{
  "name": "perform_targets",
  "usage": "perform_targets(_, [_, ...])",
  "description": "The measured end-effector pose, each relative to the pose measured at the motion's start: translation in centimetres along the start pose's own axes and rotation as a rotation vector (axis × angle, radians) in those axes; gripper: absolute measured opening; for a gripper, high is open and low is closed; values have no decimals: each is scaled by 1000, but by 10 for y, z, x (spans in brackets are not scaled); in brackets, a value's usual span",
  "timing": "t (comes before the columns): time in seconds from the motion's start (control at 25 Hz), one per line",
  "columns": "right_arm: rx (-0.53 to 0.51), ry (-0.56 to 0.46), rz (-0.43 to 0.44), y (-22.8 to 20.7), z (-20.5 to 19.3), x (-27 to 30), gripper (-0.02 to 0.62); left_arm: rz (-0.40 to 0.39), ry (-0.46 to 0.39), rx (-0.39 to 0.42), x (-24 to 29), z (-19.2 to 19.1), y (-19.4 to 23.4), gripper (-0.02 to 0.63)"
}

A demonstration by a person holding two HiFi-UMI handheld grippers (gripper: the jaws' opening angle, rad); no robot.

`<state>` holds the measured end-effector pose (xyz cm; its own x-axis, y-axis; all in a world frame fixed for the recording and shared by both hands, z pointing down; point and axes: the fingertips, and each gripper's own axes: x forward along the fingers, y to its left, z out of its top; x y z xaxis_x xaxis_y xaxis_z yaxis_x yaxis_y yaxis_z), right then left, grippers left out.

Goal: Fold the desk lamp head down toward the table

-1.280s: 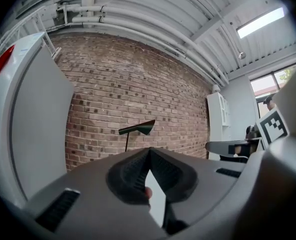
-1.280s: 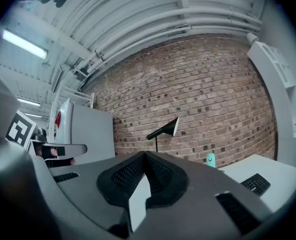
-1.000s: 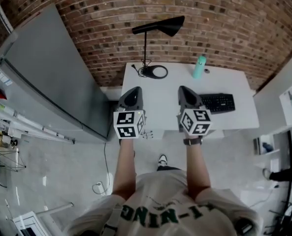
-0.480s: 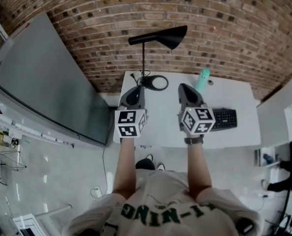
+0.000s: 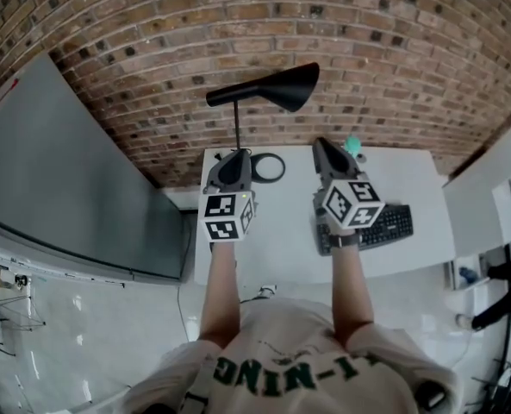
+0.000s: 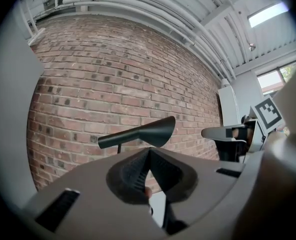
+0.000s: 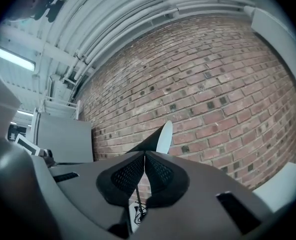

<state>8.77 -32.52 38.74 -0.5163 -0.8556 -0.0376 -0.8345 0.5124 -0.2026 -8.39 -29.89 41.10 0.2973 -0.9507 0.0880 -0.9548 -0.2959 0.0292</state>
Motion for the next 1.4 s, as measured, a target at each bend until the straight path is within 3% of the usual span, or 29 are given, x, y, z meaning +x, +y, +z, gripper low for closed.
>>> perform_targets(0.64, [20,-28,37,-29,37,67,8,-89,16,1,77,-5,13,0])
perform_targets(0.96, [33,-20,53,-39,48,93,115,-194,19,-27,104,-8,-9,0])
perform_targets(1.4, [110,-39,36,-59,79,126,129,-229,21,-20,121,-8,-17,0])
